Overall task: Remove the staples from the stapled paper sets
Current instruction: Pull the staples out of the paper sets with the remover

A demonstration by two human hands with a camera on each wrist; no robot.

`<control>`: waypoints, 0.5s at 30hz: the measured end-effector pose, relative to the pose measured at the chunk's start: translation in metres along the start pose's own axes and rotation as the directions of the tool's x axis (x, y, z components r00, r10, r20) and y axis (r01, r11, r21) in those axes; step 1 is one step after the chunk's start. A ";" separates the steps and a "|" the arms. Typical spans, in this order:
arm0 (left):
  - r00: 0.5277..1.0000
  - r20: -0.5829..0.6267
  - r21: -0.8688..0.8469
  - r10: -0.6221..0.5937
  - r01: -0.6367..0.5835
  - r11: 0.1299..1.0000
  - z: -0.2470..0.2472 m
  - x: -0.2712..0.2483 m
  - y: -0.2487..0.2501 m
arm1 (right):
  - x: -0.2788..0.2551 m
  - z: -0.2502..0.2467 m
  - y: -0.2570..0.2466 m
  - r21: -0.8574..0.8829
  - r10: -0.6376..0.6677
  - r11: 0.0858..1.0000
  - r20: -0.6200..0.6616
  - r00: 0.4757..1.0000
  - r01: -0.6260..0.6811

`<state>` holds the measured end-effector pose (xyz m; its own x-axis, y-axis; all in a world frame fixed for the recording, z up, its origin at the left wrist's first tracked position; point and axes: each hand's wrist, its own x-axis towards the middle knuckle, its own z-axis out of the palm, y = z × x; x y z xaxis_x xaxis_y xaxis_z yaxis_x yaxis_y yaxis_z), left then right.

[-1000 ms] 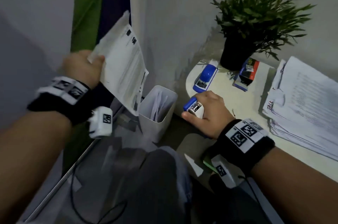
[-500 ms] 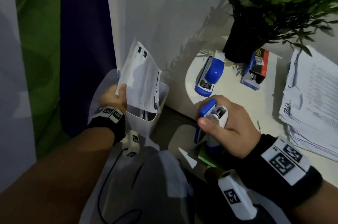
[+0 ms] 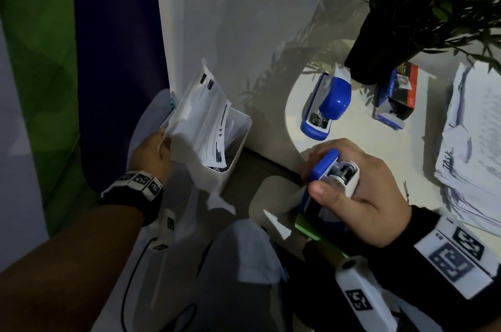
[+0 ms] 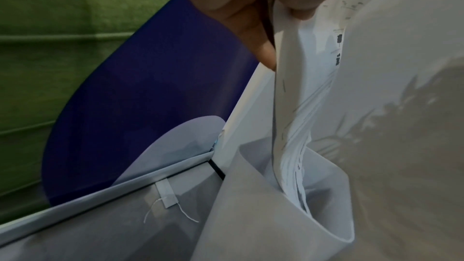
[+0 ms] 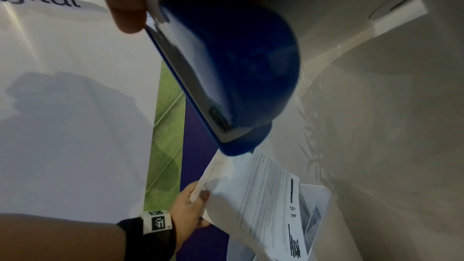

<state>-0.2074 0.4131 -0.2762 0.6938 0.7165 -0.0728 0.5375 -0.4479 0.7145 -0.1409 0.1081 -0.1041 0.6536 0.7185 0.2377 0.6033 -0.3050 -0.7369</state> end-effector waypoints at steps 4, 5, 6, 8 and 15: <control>0.995 0.076 0.055 0.071 -0.076 0.996 0.004 -0.005 0.002 | 0.000 0.000 0.000 0.006 0.009 1.000 -0.004 1.000 -0.009; 0.993 0.101 0.041 0.063 -0.068 0.997 0.006 -0.005 0.004 | 0.000 0.000 0.000 0.006 0.008 1.000 -0.005 1.000 -0.008; 0.992 0.115 0.004 0.053 -0.054 0.999 0.008 -0.006 0.007 | 0.000 0.000 -0.001 0.005 0.006 1.000 -0.006 1.000 -0.006; 0.991 0.125 -0.115 0.045 -0.031 0.993 0.012 -0.009 0.015 | 0.000 0.000 -0.001 0.003 0.004 1.000 -0.007 1.000 -0.004; 0.951 0.274 -0.089 0.140 -0.120 0.989 0.033 -0.015 0.017 | -0.001 -0.001 -0.001 0.005 -0.012 1.000 -0.002 1.000 0.012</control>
<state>-0.1930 0.3769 -0.2859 0.8669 0.4723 -0.1596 0.4053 -0.4814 0.7772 -0.1415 0.1076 -0.1031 0.6472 0.7208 0.2479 0.6089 -0.2932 -0.7371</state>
